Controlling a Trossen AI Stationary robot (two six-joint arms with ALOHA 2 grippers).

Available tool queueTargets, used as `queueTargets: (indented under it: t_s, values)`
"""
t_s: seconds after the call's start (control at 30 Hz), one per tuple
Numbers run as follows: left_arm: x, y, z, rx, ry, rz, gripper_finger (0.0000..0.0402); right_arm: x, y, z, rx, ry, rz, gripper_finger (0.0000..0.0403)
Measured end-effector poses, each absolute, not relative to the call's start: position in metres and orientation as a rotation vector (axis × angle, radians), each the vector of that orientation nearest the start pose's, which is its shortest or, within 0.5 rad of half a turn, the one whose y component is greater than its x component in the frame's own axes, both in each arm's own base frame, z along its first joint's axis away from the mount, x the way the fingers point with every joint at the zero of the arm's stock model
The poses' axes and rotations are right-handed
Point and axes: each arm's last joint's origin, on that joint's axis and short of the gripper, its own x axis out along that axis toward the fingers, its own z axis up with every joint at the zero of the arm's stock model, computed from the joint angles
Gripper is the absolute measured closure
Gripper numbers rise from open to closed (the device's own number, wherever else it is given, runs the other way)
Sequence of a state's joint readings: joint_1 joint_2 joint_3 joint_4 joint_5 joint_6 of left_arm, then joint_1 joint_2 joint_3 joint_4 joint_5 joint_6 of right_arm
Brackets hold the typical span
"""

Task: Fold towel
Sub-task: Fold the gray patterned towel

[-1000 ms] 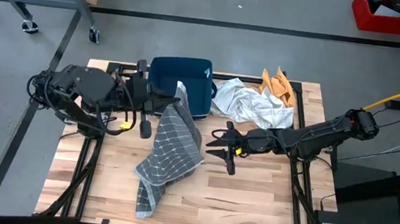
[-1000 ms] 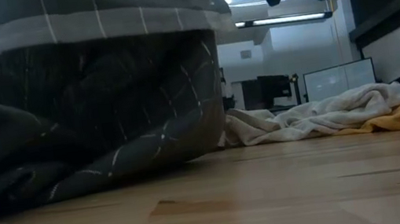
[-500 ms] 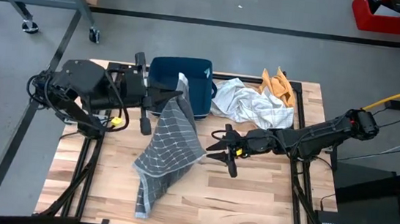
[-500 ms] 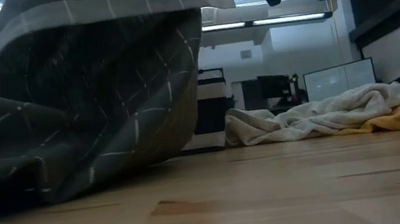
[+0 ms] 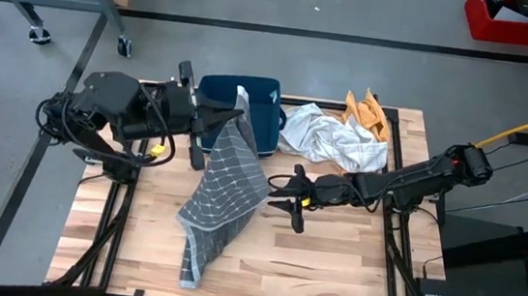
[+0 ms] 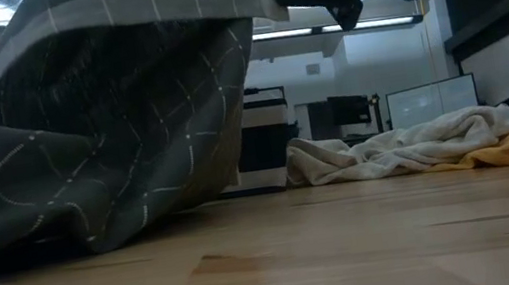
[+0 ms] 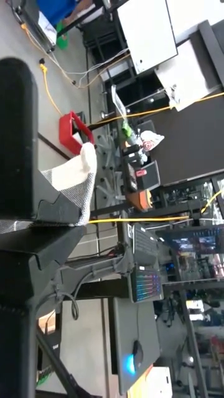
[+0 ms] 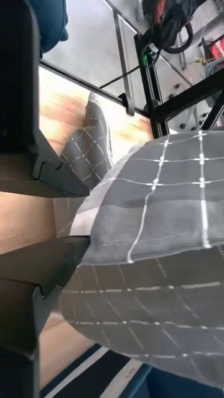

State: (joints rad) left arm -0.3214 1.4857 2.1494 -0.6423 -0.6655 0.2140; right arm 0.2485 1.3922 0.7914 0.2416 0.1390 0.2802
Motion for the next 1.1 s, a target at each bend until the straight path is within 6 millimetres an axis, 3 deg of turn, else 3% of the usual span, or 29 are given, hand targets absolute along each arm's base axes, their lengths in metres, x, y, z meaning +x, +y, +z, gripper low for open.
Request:
queueTargets:
  t_s: [0.43,0.6,0.8,1.0,1.1]
  values:
    - [0.237,-0.060,0.563,0.197,0.050,0.340,0.0401,0.278,0.063,0.263,0.097,0.284,-0.017,0.0288]
    - [0.237,-0.061,0.563,0.192,0.051,0.332,0.0401,0.279,0.062,0.261,0.080,0.287,-0.079,0.0288]
    - [0.237,-0.061,0.564,0.185,0.038,0.331,0.0401,0.285,0.067,0.253,0.121,0.316,0.031,0.0288]
    - [0.237,-0.061,0.567,0.177,0.013,0.333,0.0401,0.295,0.070,0.232,0.127,0.388,0.034,0.0288]
    - [0.237,-0.061,0.566,0.179,0.016,0.333,0.0401,0.298,0.071,0.232,0.139,0.359,0.036,0.0291]
